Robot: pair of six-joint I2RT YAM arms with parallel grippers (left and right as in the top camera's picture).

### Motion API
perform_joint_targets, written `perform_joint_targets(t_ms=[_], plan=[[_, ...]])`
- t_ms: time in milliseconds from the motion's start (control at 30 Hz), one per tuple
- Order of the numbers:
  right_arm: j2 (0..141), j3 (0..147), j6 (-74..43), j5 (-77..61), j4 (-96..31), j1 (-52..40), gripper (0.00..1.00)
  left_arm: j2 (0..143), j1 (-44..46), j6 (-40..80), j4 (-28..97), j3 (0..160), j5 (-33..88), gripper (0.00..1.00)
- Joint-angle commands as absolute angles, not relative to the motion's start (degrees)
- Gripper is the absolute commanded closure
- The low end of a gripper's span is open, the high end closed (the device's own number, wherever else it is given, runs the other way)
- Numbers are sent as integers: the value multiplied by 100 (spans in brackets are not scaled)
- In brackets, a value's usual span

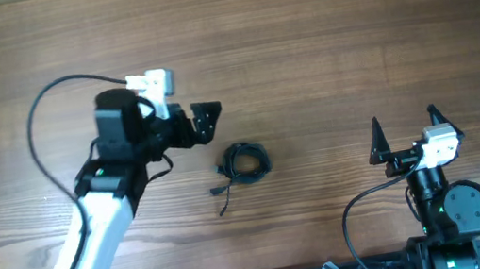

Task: Untangle cables
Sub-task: 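Move the left gripper over the black cable coil and lower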

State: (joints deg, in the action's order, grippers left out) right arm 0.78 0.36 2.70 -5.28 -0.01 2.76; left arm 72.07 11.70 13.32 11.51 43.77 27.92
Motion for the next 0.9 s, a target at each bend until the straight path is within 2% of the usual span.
perform_joint_targets(t_ms=[0, 33, 67, 133, 167, 500, 633, 733, 867], plan=[[21, 30, 298, -443, 16, 248, 0, 7703, 1345, 1719, 1118, 4447, 3304, 0], [21, 30, 298, -443, 16, 248, 0, 7837, 1389, 1719, 1114, 4447, 3267, 7], [21, 30, 298, -443, 16, 248, 0, 7935, 1420, 1719, 1127, 4447, 3205, 22], [21, 30, 298, -443, 16, 248, 0, 8068, 1492, 1730, 1262, 4447, 3037, 36], [21, 30, 298, -443, 16, 248, 0, 8134, 1577, 1850, 1398, 4447, 2797, 39], [21, 30, 298, -443, 16, 248, 0, 8486, 3249, 2477, 2115, 4447, -49, 41], [21, 30, 296, -443, 16, 248, 0, 8777, 3741, 2902, 2176, 4447, -1035, 50], [21, 30, 298, -443, 14, 248, 0, 8984, 3931, 3120, 2200, 4447, -1431, 57], [21, 30, 298, -443, 16, 248, 0, 9105, 4005, 3203, 2237, 4447, -1490, 60]])
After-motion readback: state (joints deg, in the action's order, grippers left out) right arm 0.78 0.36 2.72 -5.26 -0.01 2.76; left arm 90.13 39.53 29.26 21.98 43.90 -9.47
